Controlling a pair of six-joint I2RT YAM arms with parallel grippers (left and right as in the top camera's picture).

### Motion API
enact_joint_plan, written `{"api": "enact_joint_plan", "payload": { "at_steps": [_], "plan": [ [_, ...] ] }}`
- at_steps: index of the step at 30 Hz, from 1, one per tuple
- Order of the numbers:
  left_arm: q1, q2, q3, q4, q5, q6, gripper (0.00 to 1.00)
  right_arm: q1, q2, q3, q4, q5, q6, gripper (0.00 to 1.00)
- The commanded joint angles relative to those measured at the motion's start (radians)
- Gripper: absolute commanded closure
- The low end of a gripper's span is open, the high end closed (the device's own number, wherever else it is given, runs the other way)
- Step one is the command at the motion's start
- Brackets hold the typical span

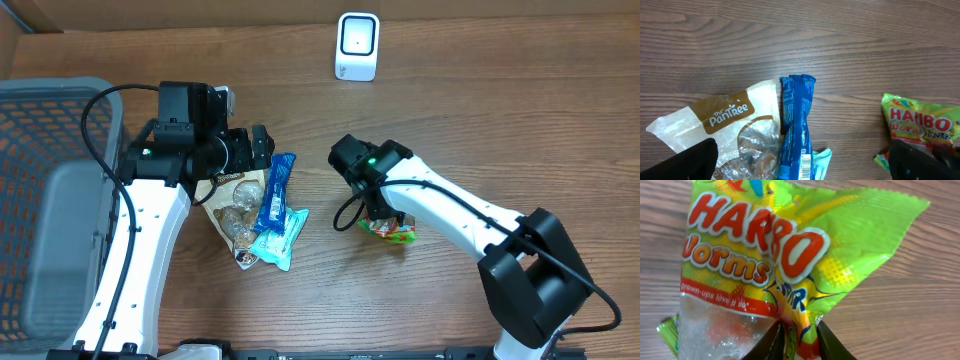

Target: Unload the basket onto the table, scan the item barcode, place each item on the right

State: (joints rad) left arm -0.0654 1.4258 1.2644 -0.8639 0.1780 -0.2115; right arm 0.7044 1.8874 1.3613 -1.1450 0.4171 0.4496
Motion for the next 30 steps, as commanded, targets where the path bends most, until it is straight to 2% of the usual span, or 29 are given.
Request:
{"api": "enact_joint_plan", "payload": {
  "at_steps": [1, 4, 9, 13, 16, 21, 27, 30],
  "plan": [
    [-0.001, 0.011, 0.000, 0.001, -0.010, -0.006, 0.00, -0.037, 0.002, 0.027, 0.042, -0.094, 0.028, 0.78],
    [0.000, 0.011, 0.000, 0.001, -0.010, -0.006, 0.00, -0.108, 0.002, 0.027, 0.092, -0.229, 0.026, 0.80],
    [-0.001, 0.011, 0.000, 0.001, -0.010, -0.006, 0.00, -0.262, 0.002, 0.026, 0.153, -0.473, -0.045, 0.96],
    [-0.001, 0.011, 0.000, 0.001, -0.010, -0.006, 0.00, -0.340, 0.002, 0.027, 0.212, -0.574, -0.114, 0.96],
    [-0.001, 0.011, 0.000, 0.001, -0.010, -0.006, 0.00, -0.382, 0.001, 0.036, 0.219, -0.554, -0.140, 0.96],
    [-0.001, 0.011, 0.000, 0.001, -0.010, -0.006, 0.00, -0.409, 0.000, 0.143, 0.095, -0.259, -0.137, 0.96],
    [-0.001, 0.011, 0.000, 0.013, 0.009, -0.007, 0.00, -0.332, 0.000, 0.356, -0.141, 0.364, -0.069, 0.96],
    [-0.001, 0.011, 0.000, 0.012, 0.010, -0.006, 0.01, -0.289, 0.000, 0.393, -0.173, 0.445, -0.151, 0.96]
  ]
}}
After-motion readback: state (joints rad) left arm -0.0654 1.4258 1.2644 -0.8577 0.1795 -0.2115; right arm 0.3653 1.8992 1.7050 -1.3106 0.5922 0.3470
